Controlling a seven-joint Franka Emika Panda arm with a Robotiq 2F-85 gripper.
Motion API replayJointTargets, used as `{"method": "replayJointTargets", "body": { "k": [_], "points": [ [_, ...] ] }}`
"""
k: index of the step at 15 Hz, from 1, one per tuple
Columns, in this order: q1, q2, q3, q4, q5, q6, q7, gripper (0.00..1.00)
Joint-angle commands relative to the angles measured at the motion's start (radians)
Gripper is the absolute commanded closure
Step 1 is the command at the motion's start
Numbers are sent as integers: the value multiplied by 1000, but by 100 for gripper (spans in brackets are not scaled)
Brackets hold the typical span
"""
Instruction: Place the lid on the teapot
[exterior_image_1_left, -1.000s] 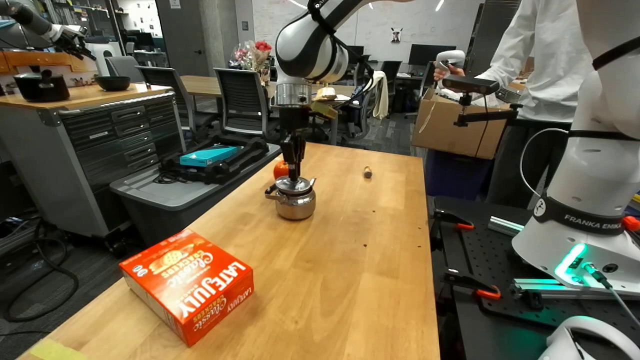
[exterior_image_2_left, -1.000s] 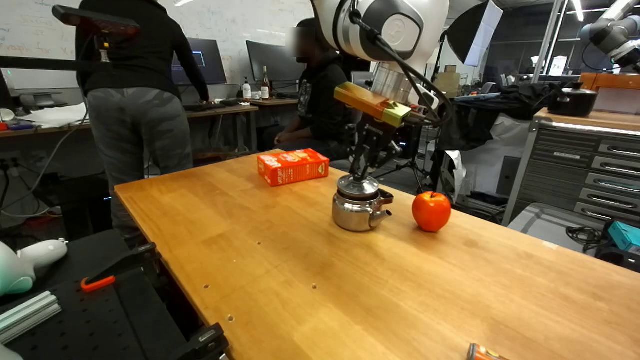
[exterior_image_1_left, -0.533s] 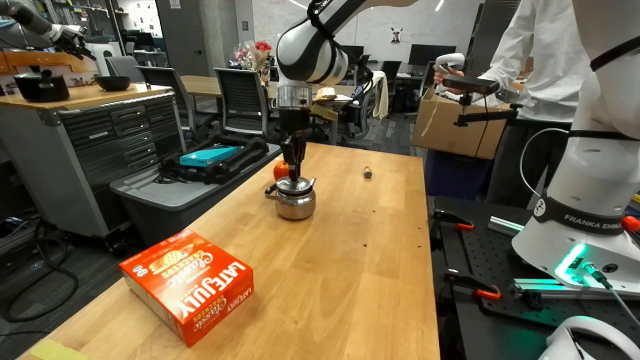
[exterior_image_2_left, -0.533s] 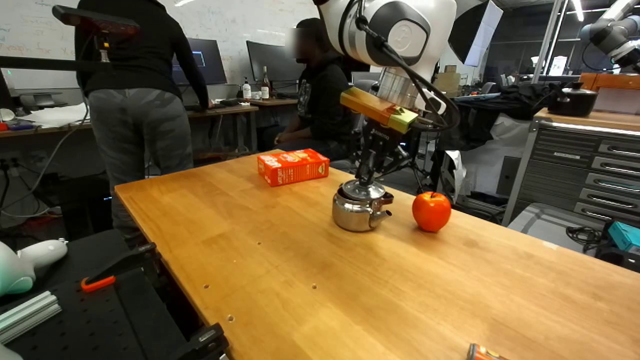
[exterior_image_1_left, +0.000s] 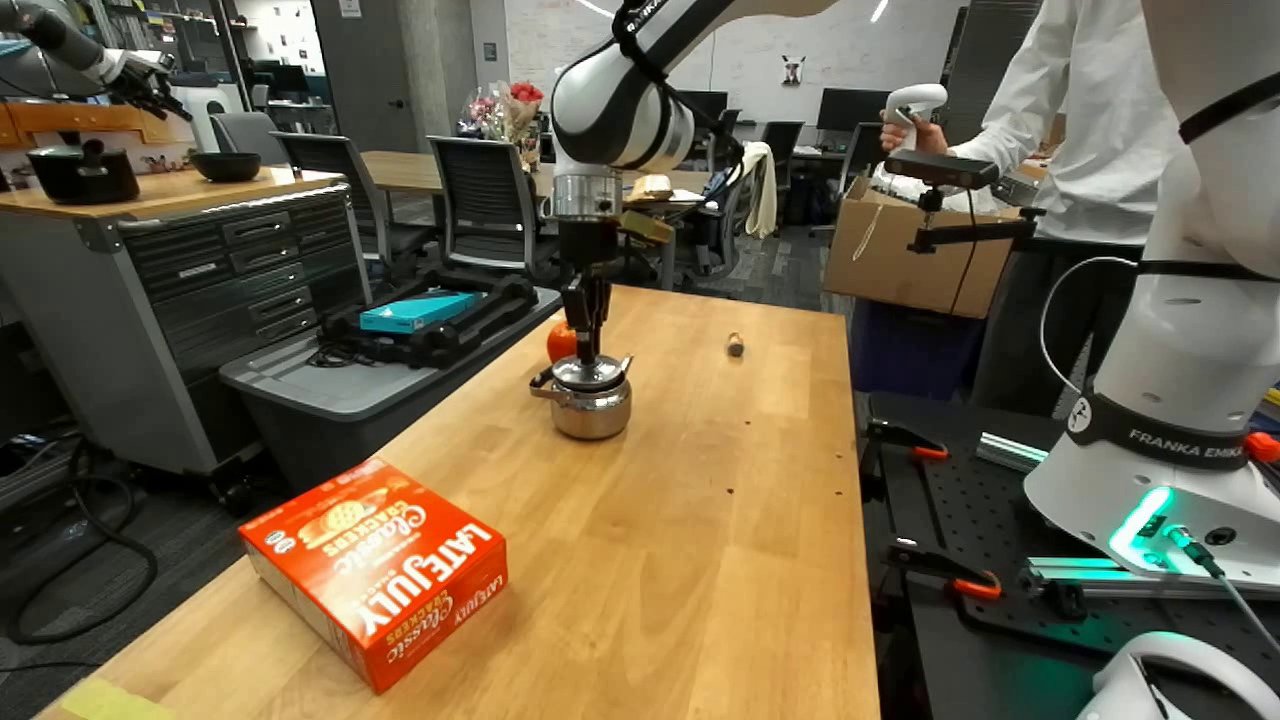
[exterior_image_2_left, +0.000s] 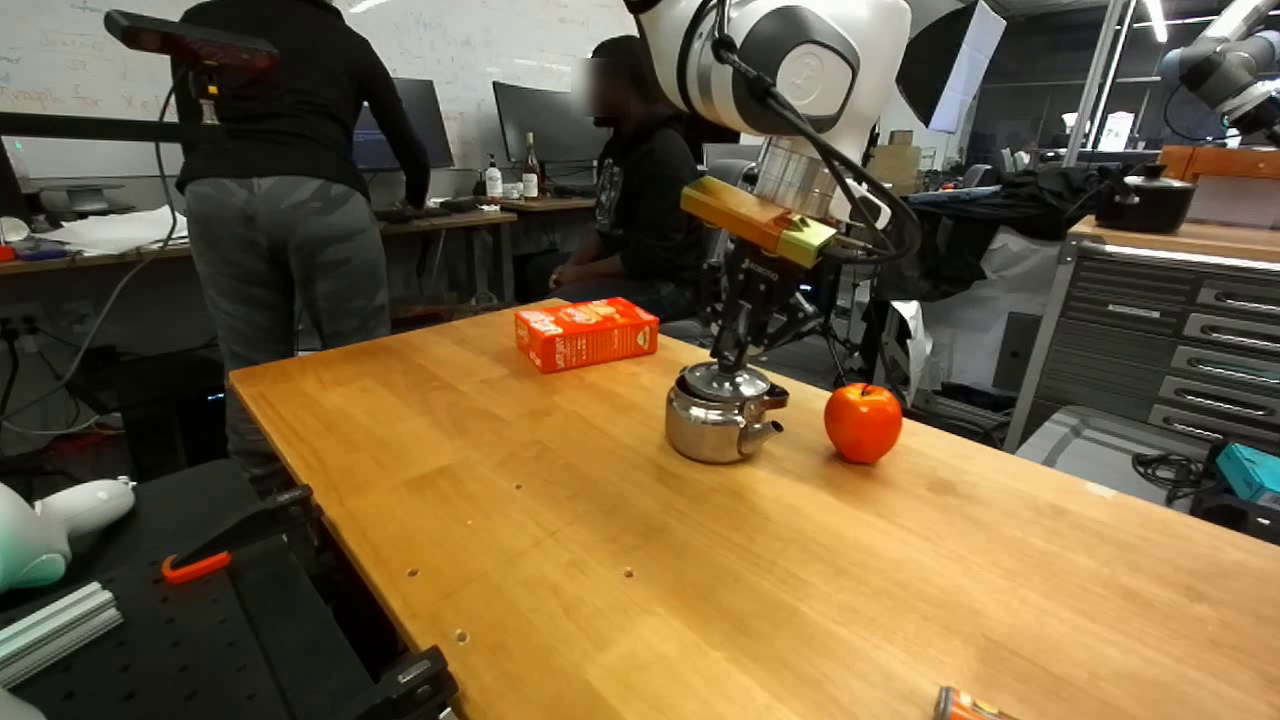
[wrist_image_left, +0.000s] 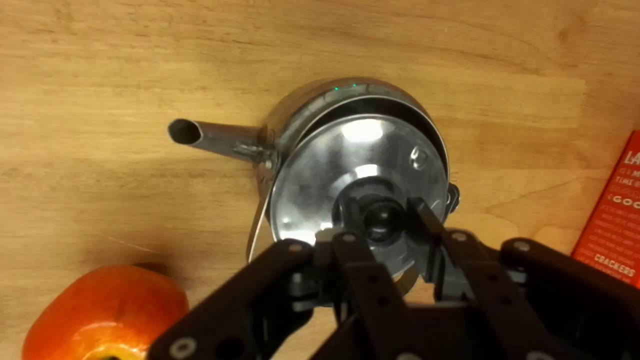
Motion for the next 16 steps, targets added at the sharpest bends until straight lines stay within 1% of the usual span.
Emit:
{"method": "replayJointTargets", "body": {
  "k": [1,7,16],
  "points": [
    [2,-4,16,8,-25,-11,1,93],
    [11,-22,29,-20,-34,-3,-2,93],
    [-5,-46,21,-54,-39,-4,-8,93]
  ]
}}
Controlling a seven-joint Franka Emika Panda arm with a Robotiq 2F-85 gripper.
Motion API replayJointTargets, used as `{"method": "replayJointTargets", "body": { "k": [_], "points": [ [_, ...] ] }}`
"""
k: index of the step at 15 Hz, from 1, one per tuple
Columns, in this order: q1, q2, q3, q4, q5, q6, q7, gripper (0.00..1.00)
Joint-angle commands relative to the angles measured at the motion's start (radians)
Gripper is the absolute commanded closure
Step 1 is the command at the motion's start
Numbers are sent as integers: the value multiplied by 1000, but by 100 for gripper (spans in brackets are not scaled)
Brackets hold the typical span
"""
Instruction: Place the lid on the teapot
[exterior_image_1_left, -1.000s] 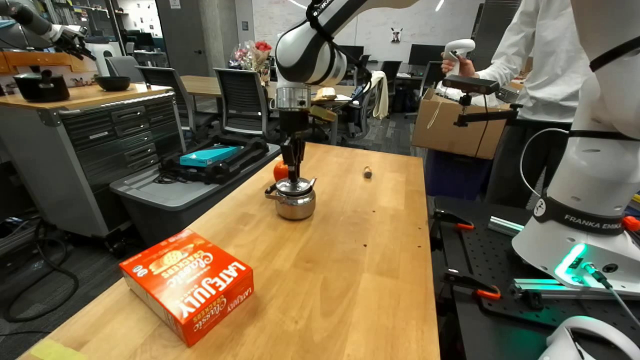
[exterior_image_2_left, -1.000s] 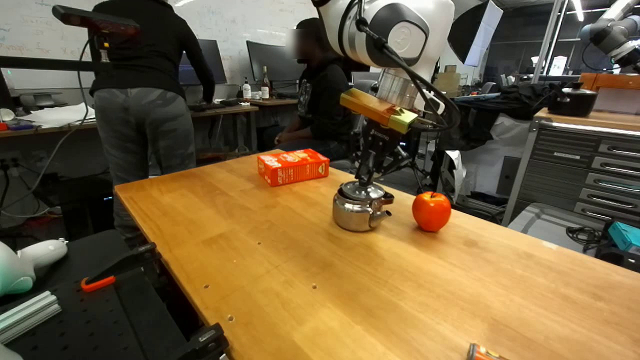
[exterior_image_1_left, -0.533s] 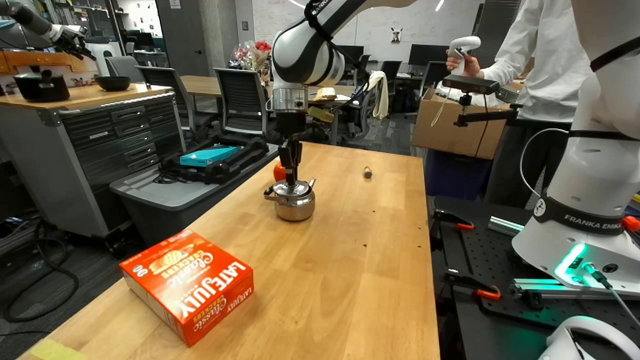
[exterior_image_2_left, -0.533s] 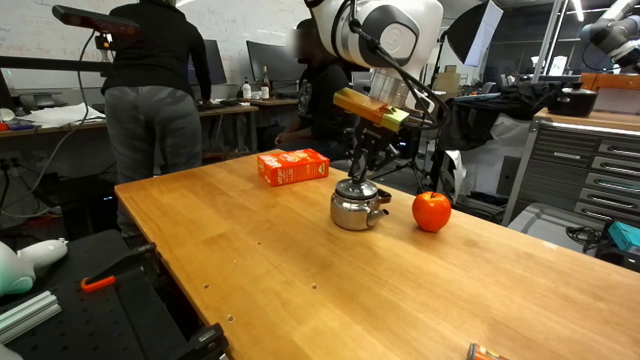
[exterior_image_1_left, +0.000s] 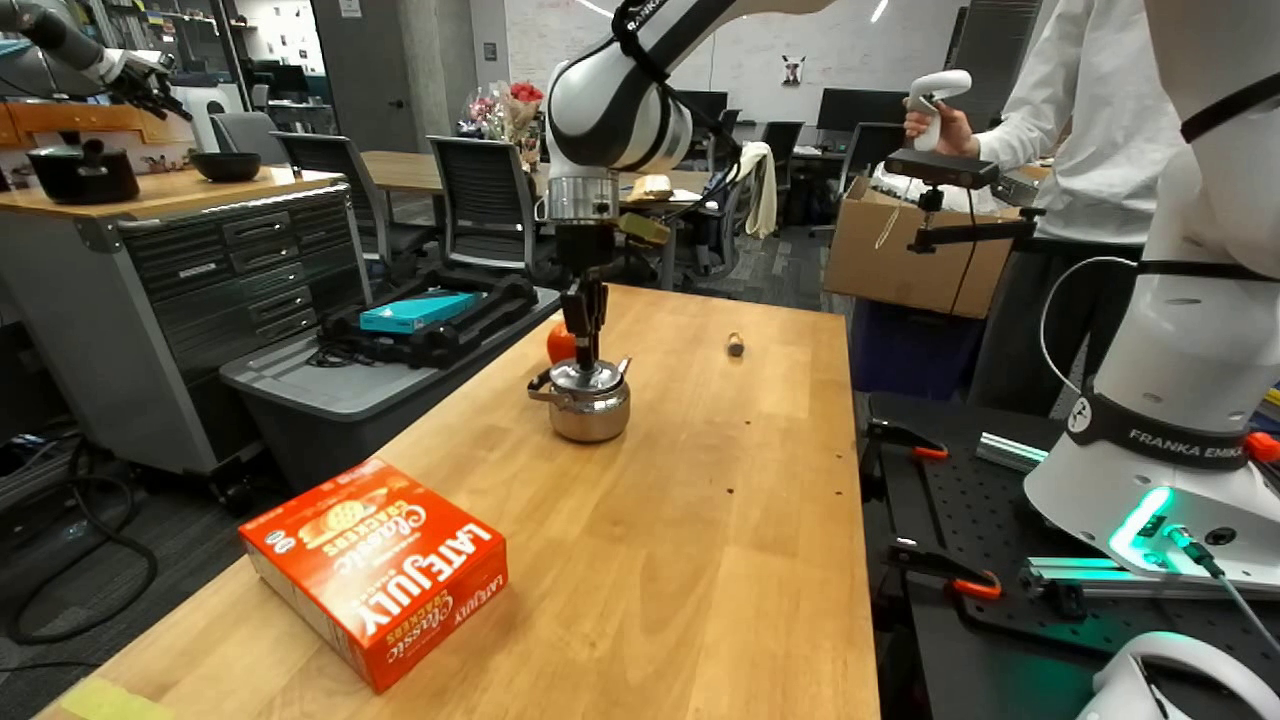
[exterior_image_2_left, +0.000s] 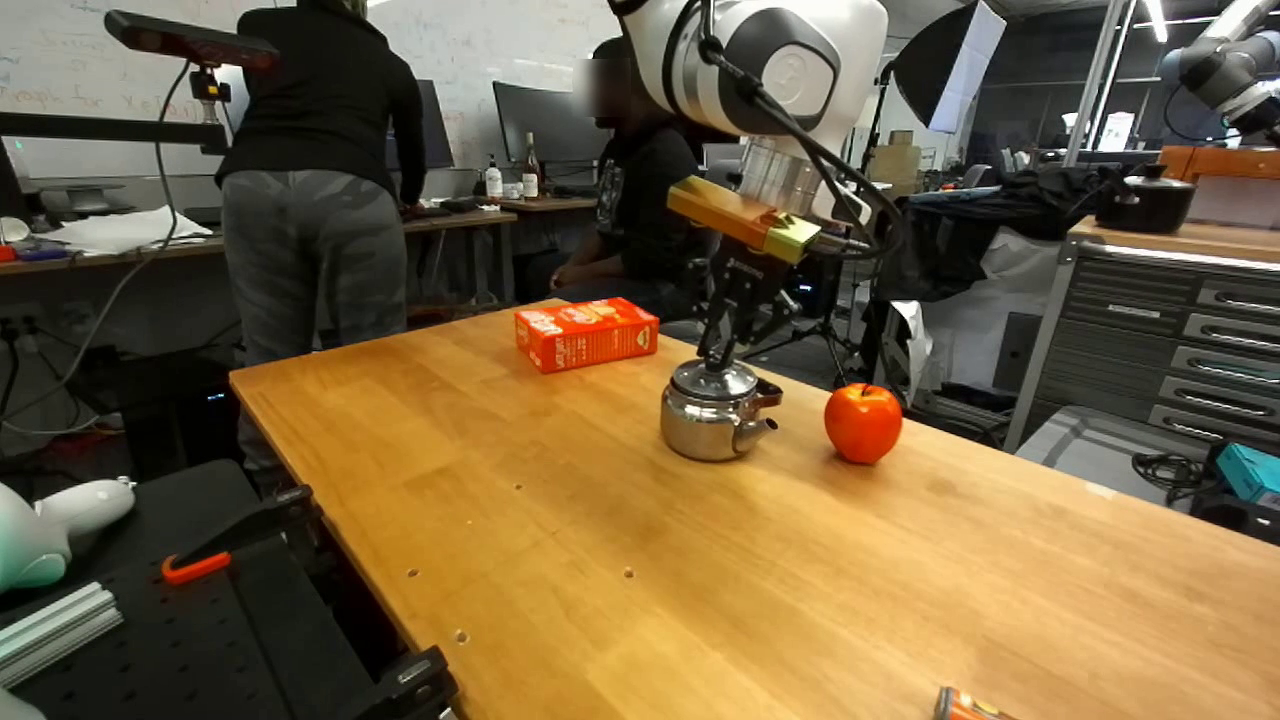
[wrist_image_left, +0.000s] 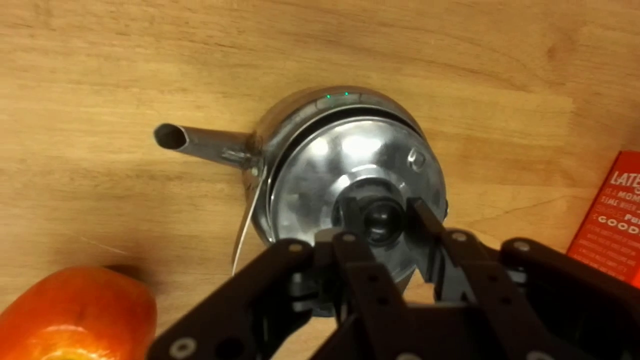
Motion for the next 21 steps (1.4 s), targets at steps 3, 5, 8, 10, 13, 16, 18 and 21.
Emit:
{"method": "replayJointTargets", "body": {
  "k": [3,5,8,10,13,16,18,21],
  "points": [
    [-15,-44,-6,-58,-20,-4,-8,93],
    [-14,-44,-8,-68,-26,-1,-7,93],
    [-11,-49,-12,-78,-42,-6,-7,91],
    [-9,-54,-14,-83,-53,-6,-4,48],
    [-11,-78,-13,-102,-63,-8,-8,28],
    [-15,-139,-11,-138,-67,-20,-19,6],
    [-14,-207,-14,-181,-71,-31,-28,0],
    [-9,-353,-35,-278,-101,-94,-25,0]
  ]
}}
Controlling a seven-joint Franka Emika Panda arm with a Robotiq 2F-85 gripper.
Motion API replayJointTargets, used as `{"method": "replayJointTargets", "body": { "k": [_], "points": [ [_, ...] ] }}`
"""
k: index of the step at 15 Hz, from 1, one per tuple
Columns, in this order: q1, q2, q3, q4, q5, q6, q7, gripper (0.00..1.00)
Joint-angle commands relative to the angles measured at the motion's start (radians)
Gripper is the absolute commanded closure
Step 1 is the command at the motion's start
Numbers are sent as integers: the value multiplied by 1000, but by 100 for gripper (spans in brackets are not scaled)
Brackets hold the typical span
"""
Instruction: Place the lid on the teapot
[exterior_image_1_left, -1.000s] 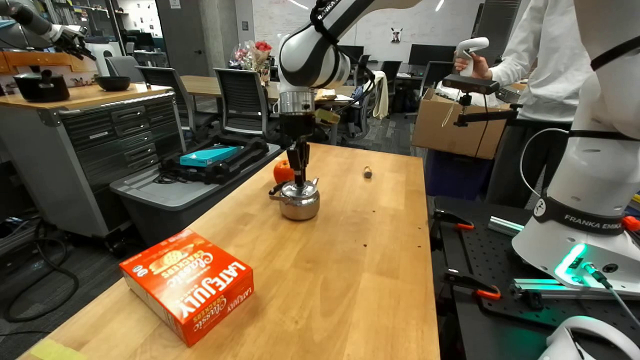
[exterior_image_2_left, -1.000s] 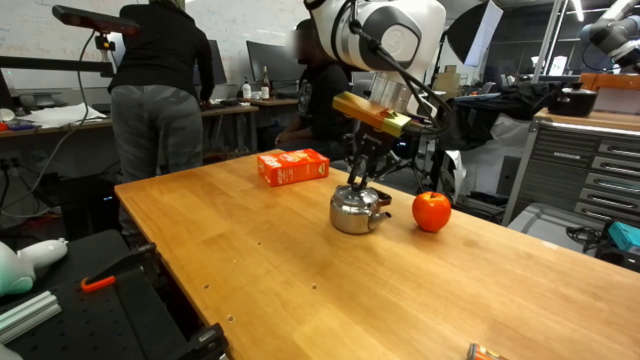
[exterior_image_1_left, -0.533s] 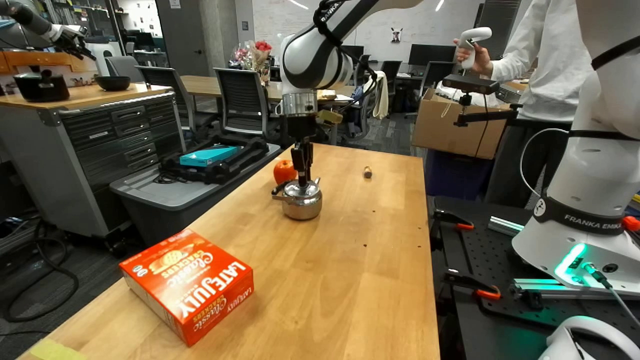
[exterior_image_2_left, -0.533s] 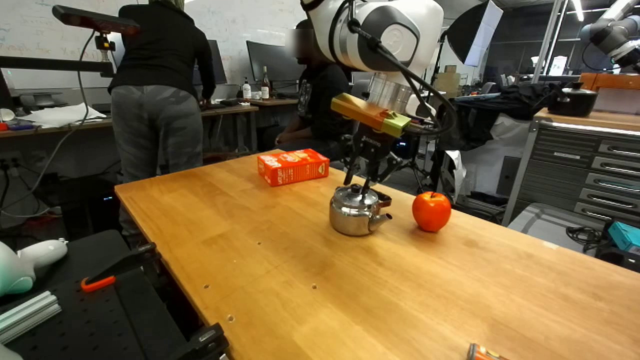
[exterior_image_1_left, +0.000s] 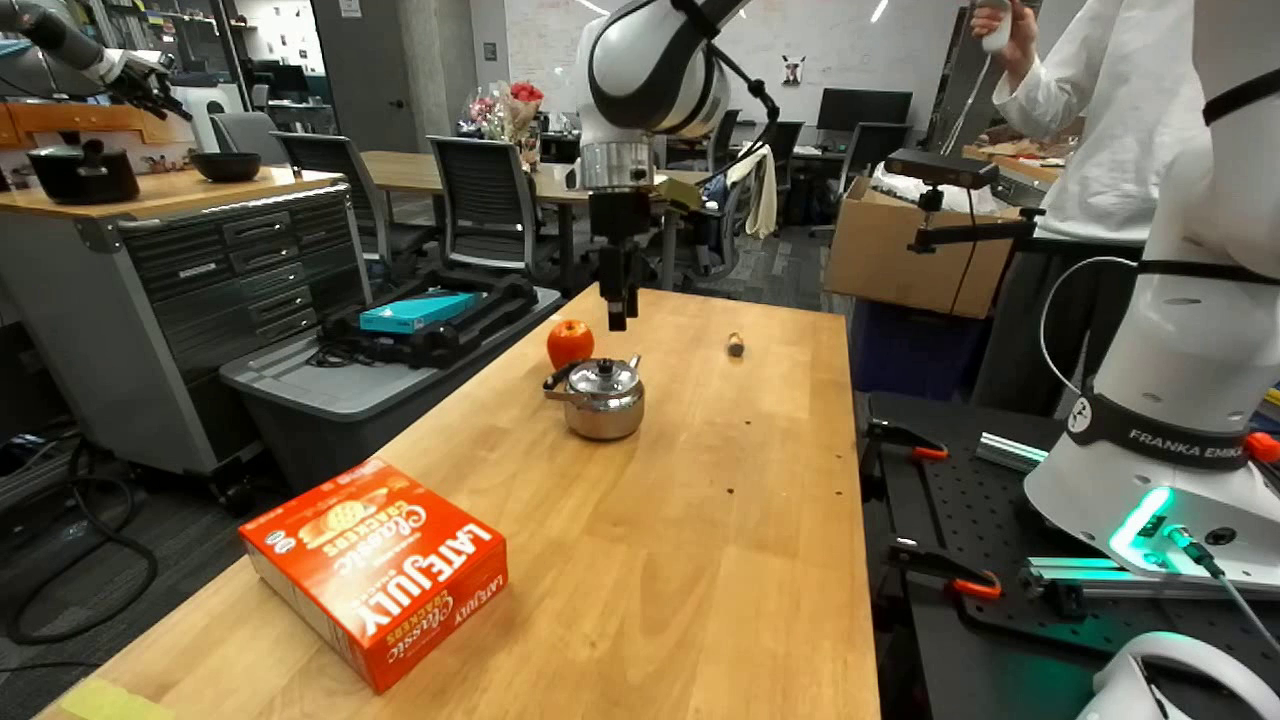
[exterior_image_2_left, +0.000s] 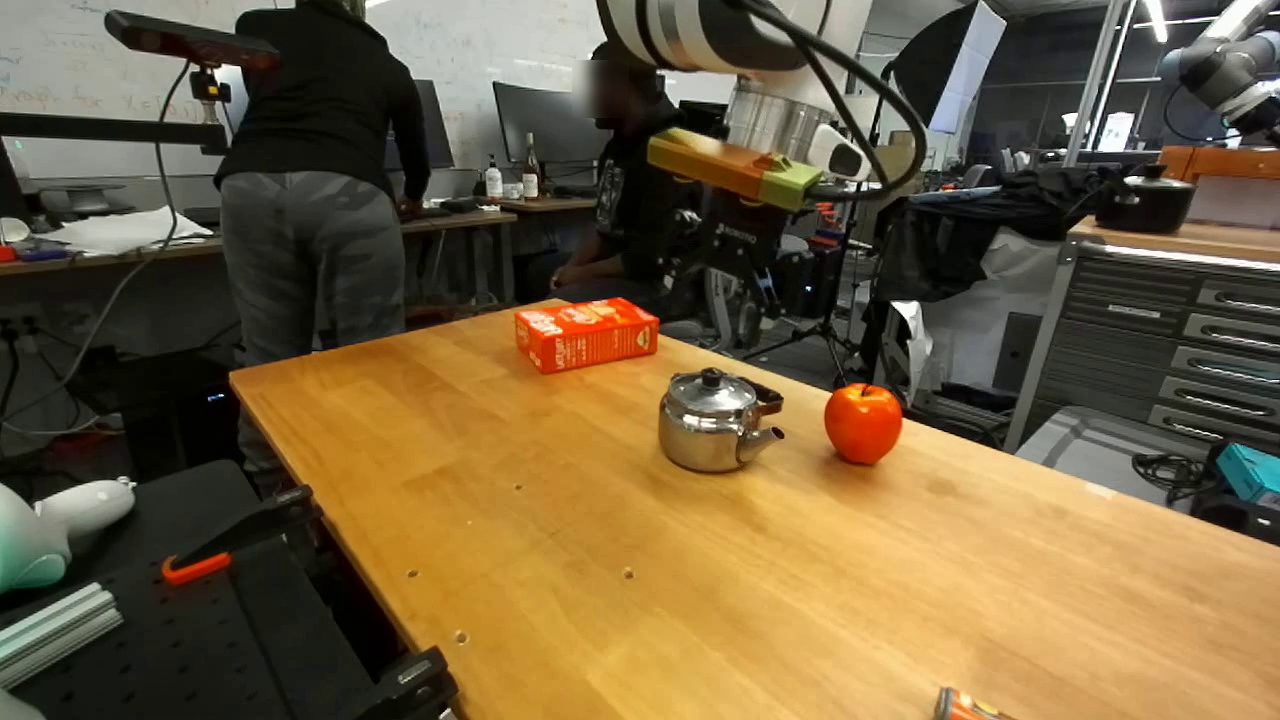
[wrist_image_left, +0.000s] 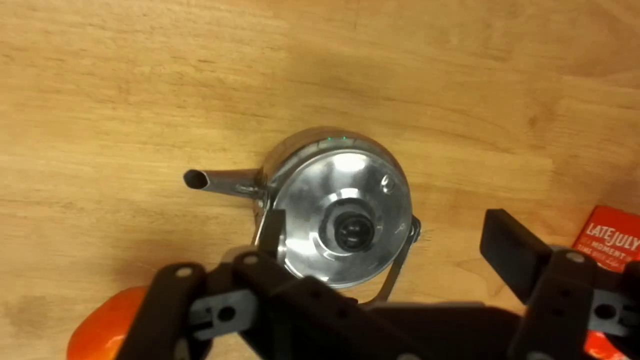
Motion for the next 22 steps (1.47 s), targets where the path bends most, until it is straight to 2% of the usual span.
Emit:
{"method": "replayJointTargets", "body": {
  "k": [1,5,12,13,16,22],
  "points": [
    [6,-219,-32,-153,-56,-87,-6,0],
    [4,-411,-82,-303,-137,-189,-23,0],
    [-2,-693,-185,-615,-230,-112,-81,0],
    [18,-580,-177,-507,-214,-154,-42,0],
    [18,-654,-199,-587,-221,-135,-58,0],
    [18,-667,-200,-599,-221,-125,-60,0]
  ]
}}
